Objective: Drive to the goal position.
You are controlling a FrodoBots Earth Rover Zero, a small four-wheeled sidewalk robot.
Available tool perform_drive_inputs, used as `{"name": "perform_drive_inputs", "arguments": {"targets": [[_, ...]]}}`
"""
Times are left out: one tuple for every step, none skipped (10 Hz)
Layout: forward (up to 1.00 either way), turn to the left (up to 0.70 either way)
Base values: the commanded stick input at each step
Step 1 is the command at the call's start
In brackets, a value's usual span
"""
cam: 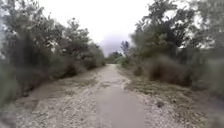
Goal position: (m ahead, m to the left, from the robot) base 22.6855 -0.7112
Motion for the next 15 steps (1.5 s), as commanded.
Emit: {"name": "perform_drive_inputs", "arguments": {"targets": [[0.68,0.0],[0.68,0.0],[0.68,0.0],[0.68,0.0],[0.68,0.0],[0.68,0.0],[0.68,0.0],[0.68,0.0],[0.68,0.0],[0.68,0.0],[0.68,0.0],[0.68,0.0],[0.68,0.0],[0.68,0.0],[0.68,0.0]]}}
